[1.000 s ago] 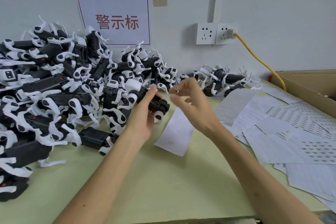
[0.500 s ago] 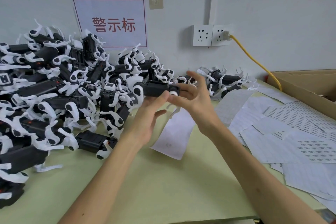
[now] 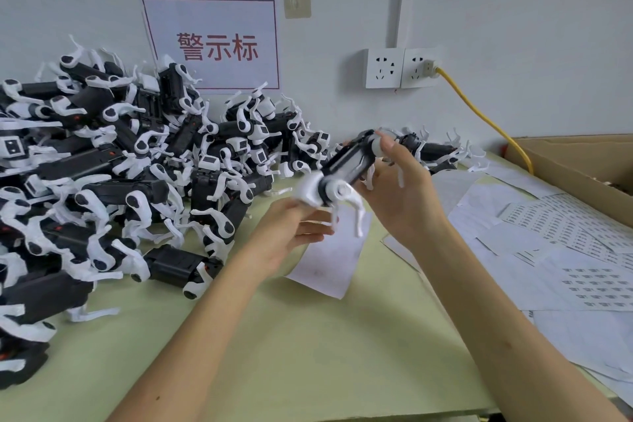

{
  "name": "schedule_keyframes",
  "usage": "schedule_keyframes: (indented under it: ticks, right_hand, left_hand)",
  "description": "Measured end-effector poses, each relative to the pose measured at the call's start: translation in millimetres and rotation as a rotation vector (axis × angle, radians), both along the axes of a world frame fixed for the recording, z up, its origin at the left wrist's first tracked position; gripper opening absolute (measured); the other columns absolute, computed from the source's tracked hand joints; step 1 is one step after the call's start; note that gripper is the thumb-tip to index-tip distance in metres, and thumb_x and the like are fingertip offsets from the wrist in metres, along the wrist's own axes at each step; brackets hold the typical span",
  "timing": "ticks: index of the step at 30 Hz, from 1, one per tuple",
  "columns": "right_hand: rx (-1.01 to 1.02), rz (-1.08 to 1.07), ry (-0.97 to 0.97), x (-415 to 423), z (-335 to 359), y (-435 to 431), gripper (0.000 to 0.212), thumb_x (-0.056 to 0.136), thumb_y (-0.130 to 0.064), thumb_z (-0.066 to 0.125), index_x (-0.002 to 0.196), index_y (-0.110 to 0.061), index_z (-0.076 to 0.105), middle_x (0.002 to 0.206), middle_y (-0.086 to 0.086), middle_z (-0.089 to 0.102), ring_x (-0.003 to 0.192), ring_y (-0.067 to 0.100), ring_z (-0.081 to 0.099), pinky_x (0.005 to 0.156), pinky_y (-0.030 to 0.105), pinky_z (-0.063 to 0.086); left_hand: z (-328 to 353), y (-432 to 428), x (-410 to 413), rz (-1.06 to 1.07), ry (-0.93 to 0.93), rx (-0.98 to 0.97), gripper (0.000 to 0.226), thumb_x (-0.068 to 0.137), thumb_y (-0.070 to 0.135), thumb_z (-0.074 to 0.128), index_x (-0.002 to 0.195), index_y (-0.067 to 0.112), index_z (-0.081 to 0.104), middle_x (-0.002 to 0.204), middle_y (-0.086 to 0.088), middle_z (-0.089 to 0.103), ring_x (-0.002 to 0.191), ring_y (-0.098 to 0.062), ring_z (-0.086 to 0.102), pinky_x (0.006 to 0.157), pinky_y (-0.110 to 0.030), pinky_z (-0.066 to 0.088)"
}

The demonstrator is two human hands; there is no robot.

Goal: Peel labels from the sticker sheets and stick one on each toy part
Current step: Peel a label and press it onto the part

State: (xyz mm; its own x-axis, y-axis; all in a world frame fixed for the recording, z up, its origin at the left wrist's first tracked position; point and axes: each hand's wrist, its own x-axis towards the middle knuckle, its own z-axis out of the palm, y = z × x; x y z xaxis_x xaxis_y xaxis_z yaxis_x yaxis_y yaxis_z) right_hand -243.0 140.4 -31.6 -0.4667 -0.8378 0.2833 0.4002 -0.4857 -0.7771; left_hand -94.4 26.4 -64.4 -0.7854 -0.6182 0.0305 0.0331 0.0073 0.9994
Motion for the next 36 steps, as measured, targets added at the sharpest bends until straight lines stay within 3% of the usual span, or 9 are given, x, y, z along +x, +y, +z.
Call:
schedule_keyframes:
  ticks: [5,8,11,14,17,21,25,30,36]
  right_hand:
    - [0.139,-0.109,0.295,10,2,-3,0.066,0.075,-0.022,0.072,0.138,-0.015,0.051,0.099,0.002,0.07,0.095,0.018,0.07,0.084,0.033,0.054]
    - [0.202,-0.255,0.444,15,-2,-7,0.064,0.072,-0.029,0.077,0.132,-0.02,0.055,0.111,0.003,0.074,0.1,0.013,0.07,0.084,0.027,0.051]
    - [0.139,-0.42,0.435,9,-3,-7,0.047,0.077,-0.033,0.073,0.12,-0.018,0.062,0.104,-0.005,0.074,0.095,0.006,0.068,0.083,0.023,0.049]
    - [0.111,-0.407,0.333,-3,1,-4,0.023,0.087,-0.038,0.057,0.088,-0.016,0.063,0.086,0.0,0.07,0.081,0.015,0.064,0.078,0.029,0.046]
    - [0.202,-0.296,0.38,-5,1,-5,0.053,0.107,-0.041,0.031,0.07,-0.011,0.055,0.067,0.005,0.064,0.065,0.02,0.058,0.071,0.034,0.045]
    - [0.321,-0.217,0.497,-1,-4,-10,0.065,0.109,-0.047,0.022,0.067,-0.008,0.054,0.065,0.007,0.06,0.058,0.02,0.055,0.07,0.035,0.045]
    - [0.381,-0.215,0.632,4,-8,-12,0.067,0.109,-0.048,0.024,0.068,-0.005,0.054,0.063,0.006,0.057,0.059,0.019,0.057,0.076,0.039,0.045]
    - [0.434,-0.236,0.743,11,-9,-13,0.067,0.109,-0.049,0.029,0.067,-0.007,0.058,0.061,0.005,0.062,0.061,0.019,0.059,0.081,0.042,0.046]
    - [0.368,-0.349,0.644,17,-10,-14,0.044,0.108,-0.034,0.041,0.086,-0.006,0.066,0.071,0.004,0.065,0.061,0.019,0.058,0.075,0.039,0.045]
  left_hand:
    - [11,-5,8,-0.333,0.098,0.289,0.058,0.098,0.06,0.047,0.118,0.014,0.076,0.109,-0.018,0.074,0.097,-0.033,0.071,0.086,-0.045,0.056]
    - [9,4,3,-0.3,0.142,0.232,0.042,0.094,0.046,0.061,0.113,0.011,0.076,0.091,-0.014,0.072,0.089,-0.033,0.071,0.084,-0.043,0.06]
    - [5,7,-2,-0.14,0.228,0.344,0.024,0.086,0.036,0.071,0.089,0.013,0.079,0.081,-0.006,0.07,0.081,-0.022,0.071,0.106,-0.047,0.046]
    - [5,3,-2,-0.015,0.281,0.478,0.012,0.072,0.031,0.079,0.069,0.019,0.078,0.084,-0.005,0.07,0.074,-0.017,0.068,0.093,-0.037,0.05]
    - [1,-2,-2,0.075,0.31,0.415,0.027,0.069,0.028,0.082,0.089,0.012,0.074,0.089,-0.004,0.073,0.079,-0.018,0.07,0.076,-0.031,0.057]
    - [2,3,-5,0.112,0.313,0.213,0.039,0.086,0.012,0.075,0.121,-0.002,0.065,0.107,-0.007,0.078,0.092,-0.02,0.072,0.07,-0.029,0.059]
    - [0,6,-6,0.15,0.271,0.044,0.028,0.085,0.001,0.076,0.112,-0.003,0.071,0.095,-0.006,0.078,0.085,-0.018,0.071,0.069,-0.026,0.058]
    - [-2,10,-9,0.147,0.204,-0.039,0.014,0.084,-0.006,0.075,0.091,0.0,0.065,0.067,0.003,0.07,0.057,-0.014,0.069,0.053,-0.024,0.054]
    - [0,6,-9,0.282,0.25,0.026,0.012,0.083,-0.001,0.077,0.091,0.005,0.069,0.07,0.002,0.069,0.063,-0.013,0.063,0.055,-0.023,0.052]
